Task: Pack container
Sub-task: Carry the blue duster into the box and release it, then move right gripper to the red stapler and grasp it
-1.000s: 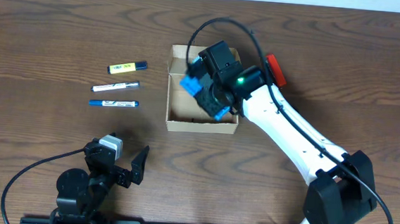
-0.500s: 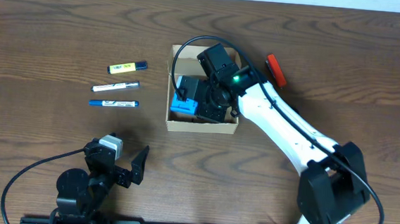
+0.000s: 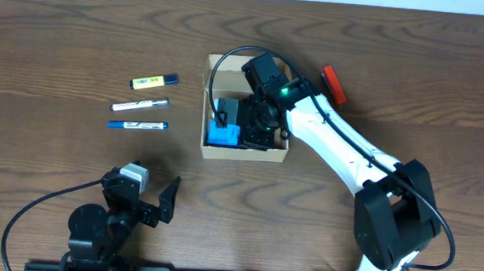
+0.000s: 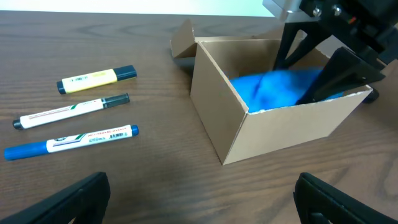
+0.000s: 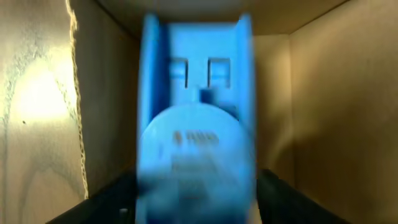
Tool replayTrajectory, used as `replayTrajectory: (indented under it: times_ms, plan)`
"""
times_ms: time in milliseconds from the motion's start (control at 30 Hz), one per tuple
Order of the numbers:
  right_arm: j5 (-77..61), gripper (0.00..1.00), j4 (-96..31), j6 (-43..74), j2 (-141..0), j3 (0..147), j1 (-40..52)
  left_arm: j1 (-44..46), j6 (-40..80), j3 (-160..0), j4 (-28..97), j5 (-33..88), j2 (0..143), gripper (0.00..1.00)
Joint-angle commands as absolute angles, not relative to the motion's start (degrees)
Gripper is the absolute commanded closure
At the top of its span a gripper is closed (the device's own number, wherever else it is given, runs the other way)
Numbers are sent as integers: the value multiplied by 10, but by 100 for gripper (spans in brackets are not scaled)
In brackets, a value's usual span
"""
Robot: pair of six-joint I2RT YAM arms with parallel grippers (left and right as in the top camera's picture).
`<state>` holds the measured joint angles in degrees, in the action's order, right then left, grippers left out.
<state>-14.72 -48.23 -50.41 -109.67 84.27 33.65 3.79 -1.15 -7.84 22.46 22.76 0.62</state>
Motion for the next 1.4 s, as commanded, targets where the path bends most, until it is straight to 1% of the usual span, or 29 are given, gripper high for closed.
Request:
replayTrajectory:
  times_ms: [0,100,300,400,533,700,867,1000,1167,1367]
  plan:
    - [-166,31,-479,-506,-1097,845,332,34,-13,-66,224,236,3,5]
    - [-166,28,-485,-490,-1096,855,332,34,-13,-66,224,236,3,4]
    - [-164,34,-539,-450,-1070,920,329,34,-13,-66,224,236,3,5]
    - [-142,32,-553,-408,-1041,960,313,34,-13,-66,224,236,3,5]
    - [-120,29,-543,-365,-997,978,270,34,-13,-66,224,236,3,5]
    - [-118,25,-543,-332,-979,977,171,34,-13,-66,224,236,3,5]
    - [-119,24,-543,-333,-1008,973,90,34,-13,-66,224,236,3,5]
    - [-118,24,-513,-321,-1052,973,50,34,-13,-66,224,236,3,5]
    - [-119,23,-469,-287,-1124,973,23,34,-13,-66,224,236,3,4]
    - [-118,24,-447,-261,-1205,973,17,34,-13,-66,224,236,3,5]
